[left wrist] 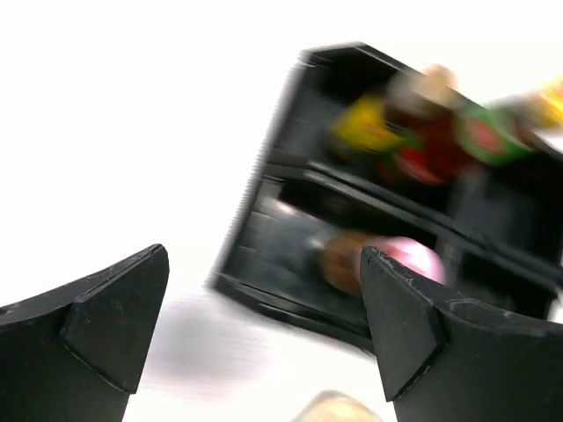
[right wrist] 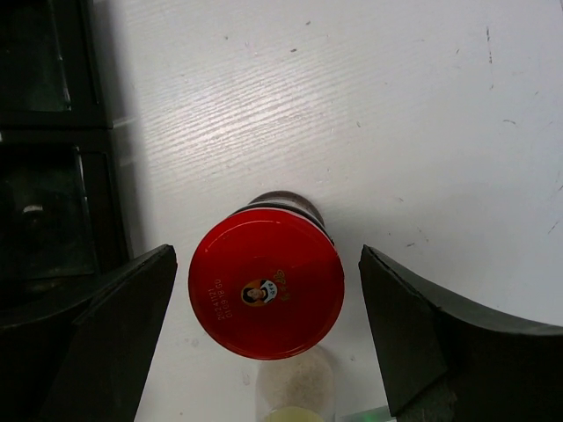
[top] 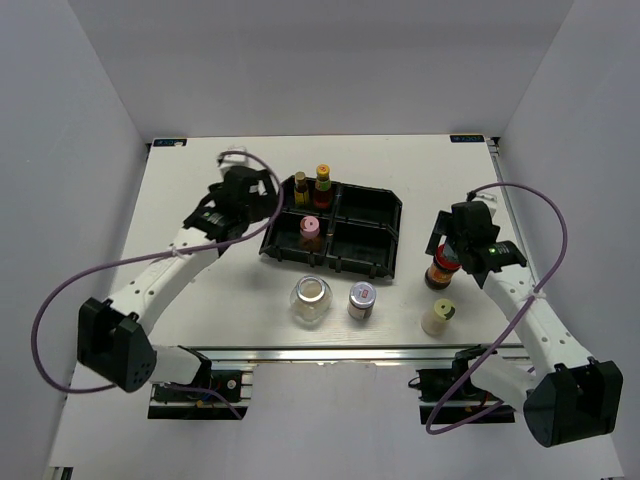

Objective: Organize the condiment bottles

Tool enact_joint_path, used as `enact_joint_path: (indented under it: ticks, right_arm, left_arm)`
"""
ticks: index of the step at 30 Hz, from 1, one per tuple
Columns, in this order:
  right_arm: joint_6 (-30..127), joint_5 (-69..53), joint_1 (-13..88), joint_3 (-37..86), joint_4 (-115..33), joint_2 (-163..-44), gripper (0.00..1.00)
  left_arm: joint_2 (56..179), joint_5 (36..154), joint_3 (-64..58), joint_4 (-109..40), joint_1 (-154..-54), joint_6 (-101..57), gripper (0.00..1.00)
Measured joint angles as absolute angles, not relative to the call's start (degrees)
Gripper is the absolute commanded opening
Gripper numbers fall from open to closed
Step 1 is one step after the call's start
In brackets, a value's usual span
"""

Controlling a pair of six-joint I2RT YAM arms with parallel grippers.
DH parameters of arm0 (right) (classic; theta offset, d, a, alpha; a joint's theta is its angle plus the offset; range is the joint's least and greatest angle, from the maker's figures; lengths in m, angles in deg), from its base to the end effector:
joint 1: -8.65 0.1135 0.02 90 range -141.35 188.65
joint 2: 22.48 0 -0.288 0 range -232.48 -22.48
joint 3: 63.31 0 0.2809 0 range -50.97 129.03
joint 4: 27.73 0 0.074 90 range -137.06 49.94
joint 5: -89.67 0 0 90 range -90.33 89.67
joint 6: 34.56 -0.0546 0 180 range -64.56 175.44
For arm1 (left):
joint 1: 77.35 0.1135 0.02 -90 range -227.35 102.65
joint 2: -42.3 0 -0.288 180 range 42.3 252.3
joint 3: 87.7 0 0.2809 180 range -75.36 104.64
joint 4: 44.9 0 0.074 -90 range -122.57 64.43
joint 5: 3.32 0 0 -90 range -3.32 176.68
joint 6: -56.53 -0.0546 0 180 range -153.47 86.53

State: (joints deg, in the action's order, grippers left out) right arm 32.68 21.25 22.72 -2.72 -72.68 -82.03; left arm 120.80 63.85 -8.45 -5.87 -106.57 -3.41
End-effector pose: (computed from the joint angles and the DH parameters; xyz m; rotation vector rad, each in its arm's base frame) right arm 0.2423 0.0400 0.2803 0.3549 2.2460 -0.1052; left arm 0.3080 -0.1480 0.3224 -0.2284 2.1699 -0.1395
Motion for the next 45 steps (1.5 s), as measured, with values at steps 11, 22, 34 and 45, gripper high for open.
enact_joint_path:
  ticks: [11,22,34,45]
  right_arm:
    - [30.36,21.34,23.15,-2.72,-74.45,-84.74,0.51]
    - [30.47,20.9,23.33,0.27,-78.32,-86.11,0.01]
    - [35.85,17.14,29.45,22.57,-78.04,-95.82,0.0]
    - [39.41,17.73,37.36,42.46,-74.21,-118.11,0.0]
  left_arm:
    - [114.0,65.38,-19.0,-8.97,-97.93,-1.97,0.98]
    - [114.0,66.96,-20.67,-10.79,-96.23,-2.43,0.98]
    - [111.77,67.22,-22.55,-11.99,-96.18,-3.67,0.98]
    - [111.18,67.57,-23.44,-12.88,-96.16,-4.09,0.98]
